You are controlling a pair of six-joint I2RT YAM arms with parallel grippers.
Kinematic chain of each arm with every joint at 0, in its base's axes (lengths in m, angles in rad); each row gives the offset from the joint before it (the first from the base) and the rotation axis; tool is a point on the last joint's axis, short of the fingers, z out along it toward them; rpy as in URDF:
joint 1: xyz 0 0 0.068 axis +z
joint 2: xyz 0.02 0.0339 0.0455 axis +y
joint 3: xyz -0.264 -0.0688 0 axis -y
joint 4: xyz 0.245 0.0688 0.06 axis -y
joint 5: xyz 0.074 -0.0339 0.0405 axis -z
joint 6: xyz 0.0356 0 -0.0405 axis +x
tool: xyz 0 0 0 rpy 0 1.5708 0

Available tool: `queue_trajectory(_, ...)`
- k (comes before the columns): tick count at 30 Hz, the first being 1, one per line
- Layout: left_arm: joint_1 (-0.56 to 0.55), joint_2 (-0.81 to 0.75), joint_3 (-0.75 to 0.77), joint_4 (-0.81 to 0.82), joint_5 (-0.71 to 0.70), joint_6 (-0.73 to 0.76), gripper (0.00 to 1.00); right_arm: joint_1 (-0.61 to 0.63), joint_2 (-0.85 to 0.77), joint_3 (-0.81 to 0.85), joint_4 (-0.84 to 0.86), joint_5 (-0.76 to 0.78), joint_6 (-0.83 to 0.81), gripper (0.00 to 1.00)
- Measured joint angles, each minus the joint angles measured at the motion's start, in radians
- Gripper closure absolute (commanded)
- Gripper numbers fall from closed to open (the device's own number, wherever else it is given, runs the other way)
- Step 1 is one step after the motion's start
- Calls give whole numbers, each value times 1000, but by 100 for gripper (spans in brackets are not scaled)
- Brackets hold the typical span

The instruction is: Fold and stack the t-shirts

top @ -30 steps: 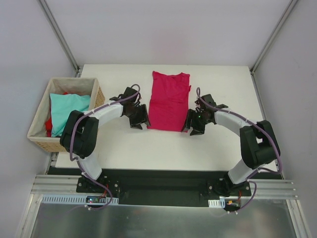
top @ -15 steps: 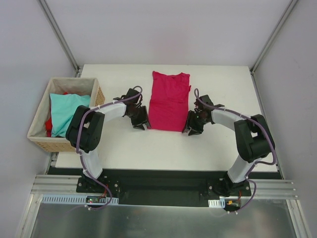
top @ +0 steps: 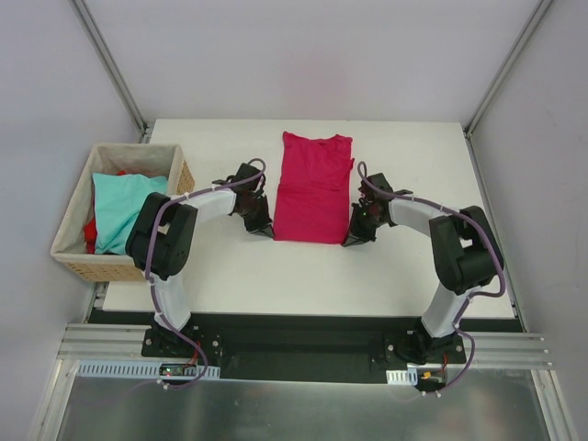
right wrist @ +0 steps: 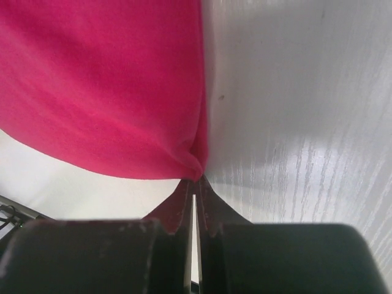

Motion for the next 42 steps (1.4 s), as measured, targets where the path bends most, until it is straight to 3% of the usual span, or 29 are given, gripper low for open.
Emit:
queue_trajectory(6,-10,-15,-25,23,-24,-3,100,0,-8,-10,5,8,-6,99)
queue_trajectory(10,-60,-109,-138,60,-80,-31,100,0,-64,-87,54,9,-7,100)
queue_trajectory(17,-199,-307,-333,39,-146,-126,100,11,-279,-315,60,-2,4,99)
queue_trajectory(26,-338,-555,-464,-53,-210,-320,100,134,-677,-512,-64,20,98,100)
queue_trajectory(32,-354,-679,-417,-157,-278,-389,100,166,-818,-470,-161,79,148,100)
queue_trajectory(42,-298,-644,-80,-269,-436,-328,100,159,-735,-99,-272,242,85,100)
